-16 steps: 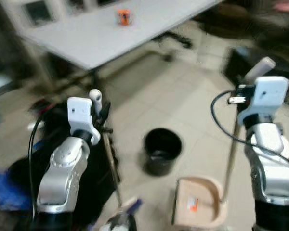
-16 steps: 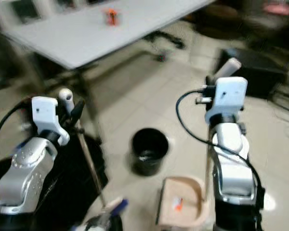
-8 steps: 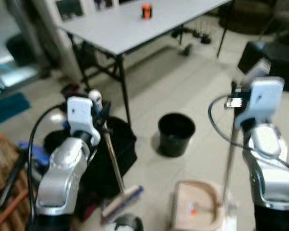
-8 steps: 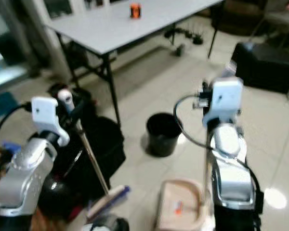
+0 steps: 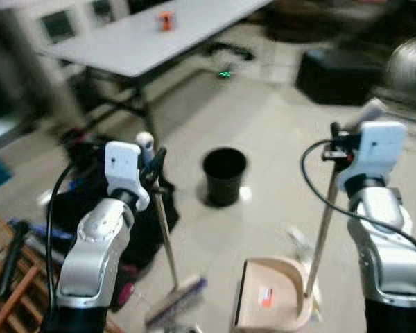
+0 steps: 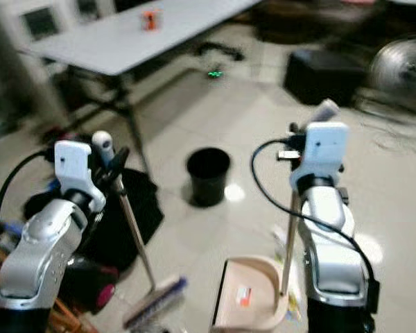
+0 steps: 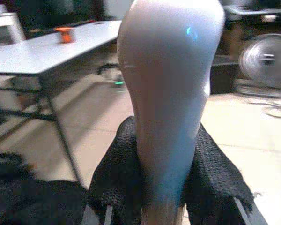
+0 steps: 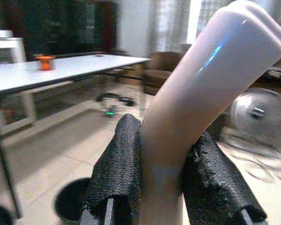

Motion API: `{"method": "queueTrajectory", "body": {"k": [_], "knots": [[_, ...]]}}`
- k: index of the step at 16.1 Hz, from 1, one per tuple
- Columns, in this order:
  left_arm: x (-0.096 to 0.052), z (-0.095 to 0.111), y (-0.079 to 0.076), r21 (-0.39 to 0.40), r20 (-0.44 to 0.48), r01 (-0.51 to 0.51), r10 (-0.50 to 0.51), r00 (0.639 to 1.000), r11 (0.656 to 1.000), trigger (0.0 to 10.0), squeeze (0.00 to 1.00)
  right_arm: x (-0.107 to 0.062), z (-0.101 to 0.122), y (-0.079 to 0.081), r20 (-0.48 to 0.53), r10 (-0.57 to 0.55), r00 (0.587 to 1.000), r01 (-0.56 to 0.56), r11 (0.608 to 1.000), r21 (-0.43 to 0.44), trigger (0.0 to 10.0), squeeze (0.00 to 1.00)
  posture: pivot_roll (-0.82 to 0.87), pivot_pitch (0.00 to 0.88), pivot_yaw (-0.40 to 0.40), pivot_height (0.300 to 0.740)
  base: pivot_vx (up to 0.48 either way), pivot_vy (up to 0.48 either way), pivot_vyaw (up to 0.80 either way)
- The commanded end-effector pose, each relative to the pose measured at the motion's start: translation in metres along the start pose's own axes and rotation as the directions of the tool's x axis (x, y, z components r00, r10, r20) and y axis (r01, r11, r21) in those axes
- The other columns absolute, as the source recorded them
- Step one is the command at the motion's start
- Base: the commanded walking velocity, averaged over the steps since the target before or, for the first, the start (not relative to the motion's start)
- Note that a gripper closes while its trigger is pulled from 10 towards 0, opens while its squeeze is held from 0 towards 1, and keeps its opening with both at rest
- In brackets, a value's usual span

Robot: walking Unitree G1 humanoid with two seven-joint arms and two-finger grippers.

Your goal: Sweep floor

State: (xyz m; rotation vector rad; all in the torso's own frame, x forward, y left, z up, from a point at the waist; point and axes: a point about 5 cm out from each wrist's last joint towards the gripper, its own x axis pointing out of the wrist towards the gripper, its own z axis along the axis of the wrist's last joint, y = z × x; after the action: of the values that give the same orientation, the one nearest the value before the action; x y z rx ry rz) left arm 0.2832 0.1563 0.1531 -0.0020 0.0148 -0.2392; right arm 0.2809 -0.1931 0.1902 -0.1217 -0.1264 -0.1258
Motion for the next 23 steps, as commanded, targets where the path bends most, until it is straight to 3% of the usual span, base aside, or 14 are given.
{"method": "queueTrajectory", "body": {"k": [1, 10, 12, 15, 19, 23], "knots": [[0.0, 0.007, 0.003, 0.014, 0.028, -0.004, 0.004, 1.0, 1.0, 10.0, 0.0, -0.001, 0.008, 0.005, 0.025, 0.017, 1.0, -0.017, 1.0, 0.0, 10.0, 0.0, 0.0, 0.0, 0.055, 0.74, 0.0, 0.0, -0.66], [0.004, 0.005, 0.005, 0.066, 0.02, 0.01, -0.012, 1.0, 0.998, 10.0, 0.0, -0.008, 0.001, 0.002, -0.025, -0.015, 1.0, 0.015, 1.0, 0.004, 10.0, 0.0, -0.01, 0.0, 0.078, 0.74, 0.0, 0.0, -0.05], [0.004, 0.005, 0.004, 0.061, 0.018, 0.006, -0.007, 1.0, 0.998, 10.0, 0.0, -0.009, 0.004, -0.007, 0.011, -0.076, 0.997, 0.077, 0.997, -0.03, 10.0, 0.0, -0.01, 0.003, 0.074, 0.74, 0.0, -0.403, 0.0], [0.002, 0.003, 0.004, 0.063, 0.012, 0.005, -0.005, 1.0, 0.998, 10.0, 0.0, -0.005, 0.009, -0.004, 0.044, -0.039, 0.998, 0.041, 0.998, -0.042, 10.0, 0.0, -0.01, 0.005, 0.07, 0.74, 0.0, -0.449, 0.0], [0.001, 0.002, 0.002, 0.079, 0.009, 0.014, -0.014, 1.0, 0.997, 10.0, 0.0, -0.004, 0.007, 0.0, 0.025, -0.031, 0.999, 0.03, 0.999, 0.023, 10.0, 0.0, 0.0, 0.009, 0.059, 0.74, 0.0, -0.447, 0.0], [0.001, 0.003, 0.003, 0.081, 0.011, 0.009, -0.01, 1.0, 0.997, 10.0, 0.0, -0.004, 0.006, 0.003, 0.025, -0.018, 1.0, 0.017, 1.0, 0.025, 10.0, 0.0, 0.0, 0.006, 0.056, 0.74, 0.0, -0.444, 0.0]]}}
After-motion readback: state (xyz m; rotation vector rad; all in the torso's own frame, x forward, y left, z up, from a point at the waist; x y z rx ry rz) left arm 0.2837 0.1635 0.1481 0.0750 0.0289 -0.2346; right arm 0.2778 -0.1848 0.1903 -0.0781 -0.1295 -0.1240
